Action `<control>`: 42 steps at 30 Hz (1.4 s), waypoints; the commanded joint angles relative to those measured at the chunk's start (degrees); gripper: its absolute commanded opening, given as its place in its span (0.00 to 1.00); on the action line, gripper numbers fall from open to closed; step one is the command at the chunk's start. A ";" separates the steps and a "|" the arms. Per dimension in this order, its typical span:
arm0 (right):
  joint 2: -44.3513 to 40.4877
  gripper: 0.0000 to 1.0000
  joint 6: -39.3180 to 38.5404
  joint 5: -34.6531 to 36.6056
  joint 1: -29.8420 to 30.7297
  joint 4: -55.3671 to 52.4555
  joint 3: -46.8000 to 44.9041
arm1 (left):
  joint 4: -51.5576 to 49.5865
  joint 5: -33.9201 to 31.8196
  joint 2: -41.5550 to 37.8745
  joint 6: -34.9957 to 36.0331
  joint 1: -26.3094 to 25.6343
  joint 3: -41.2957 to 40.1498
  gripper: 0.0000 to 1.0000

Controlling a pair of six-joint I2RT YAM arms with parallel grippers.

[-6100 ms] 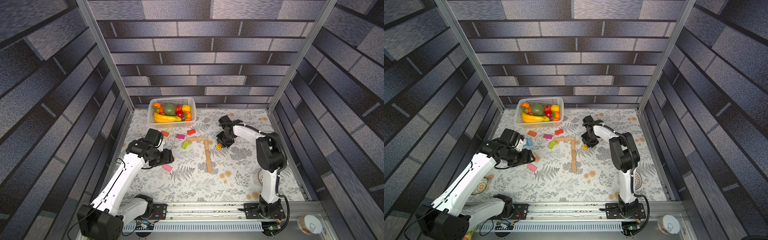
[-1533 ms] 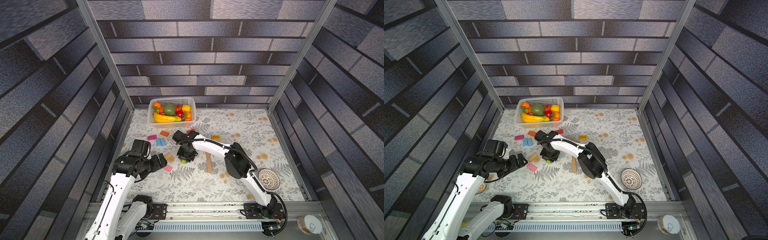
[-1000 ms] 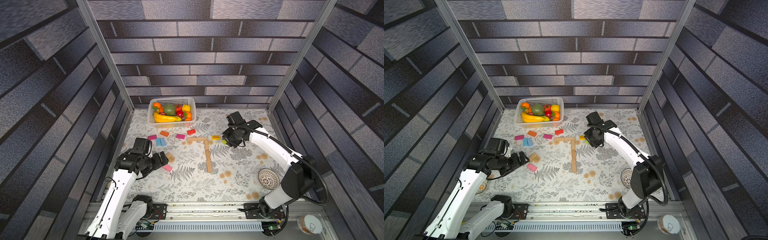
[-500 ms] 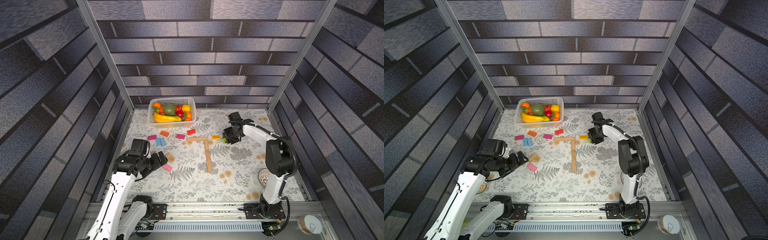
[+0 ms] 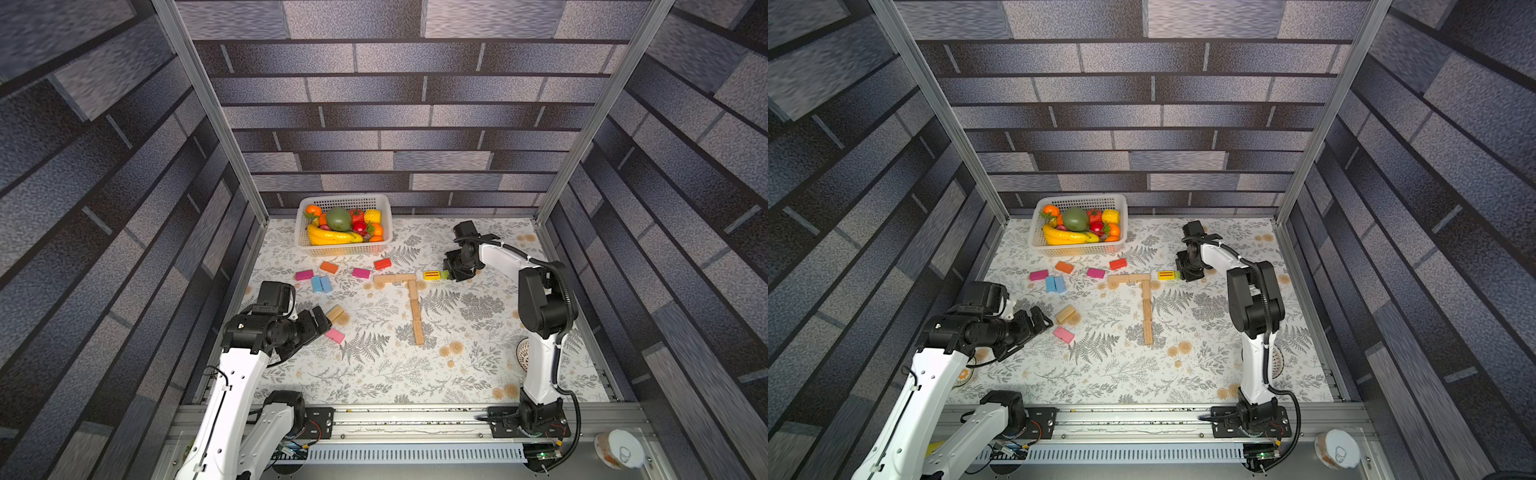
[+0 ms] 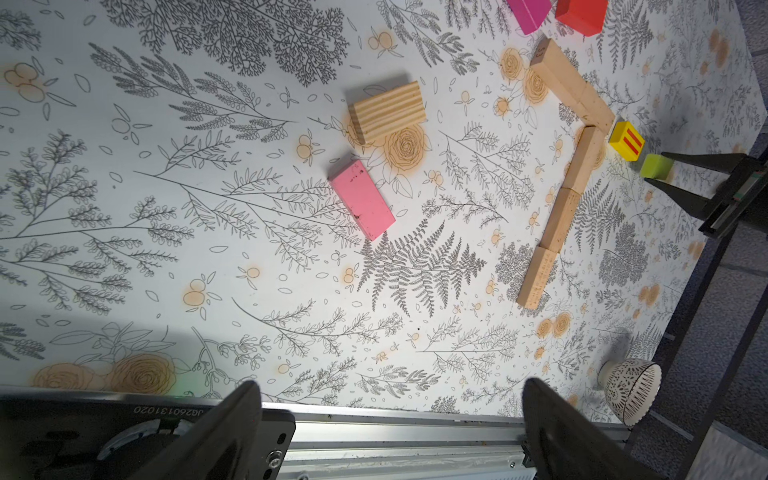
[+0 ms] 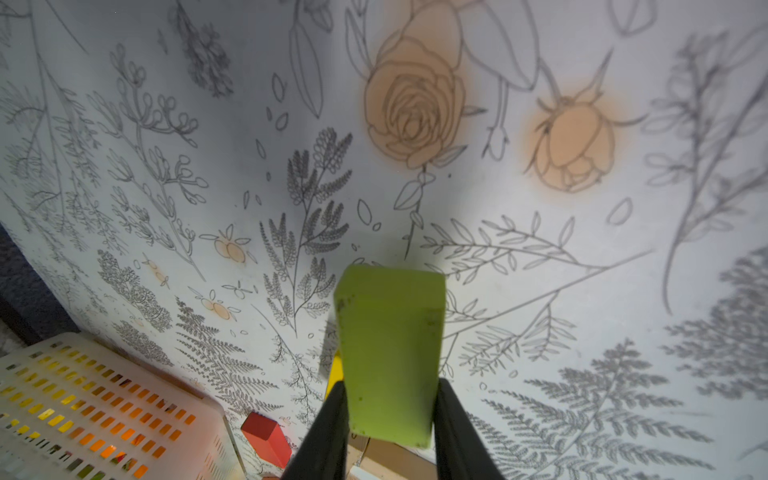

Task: Assemble the number 7 with building blocks
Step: Assemble the building block at the center of the board.

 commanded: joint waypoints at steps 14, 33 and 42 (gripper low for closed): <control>1.78 0.32 6.79 1.22 -0.59 3.33 -2.15 | -0.55 -0.77 1.98 1.36 0.35 0.27 1.00; 3.60 0.32 10.89 1.27 0.33 6.63 -3.38 | -0.63 -1.67 2.18 1.59 0.35 0.47 1.00; 4.33 0.32 12.08 0.61 1.26 7.49 -3.71 | 2.84 1.63 4.23 1.74 -2.08 0.80 1.00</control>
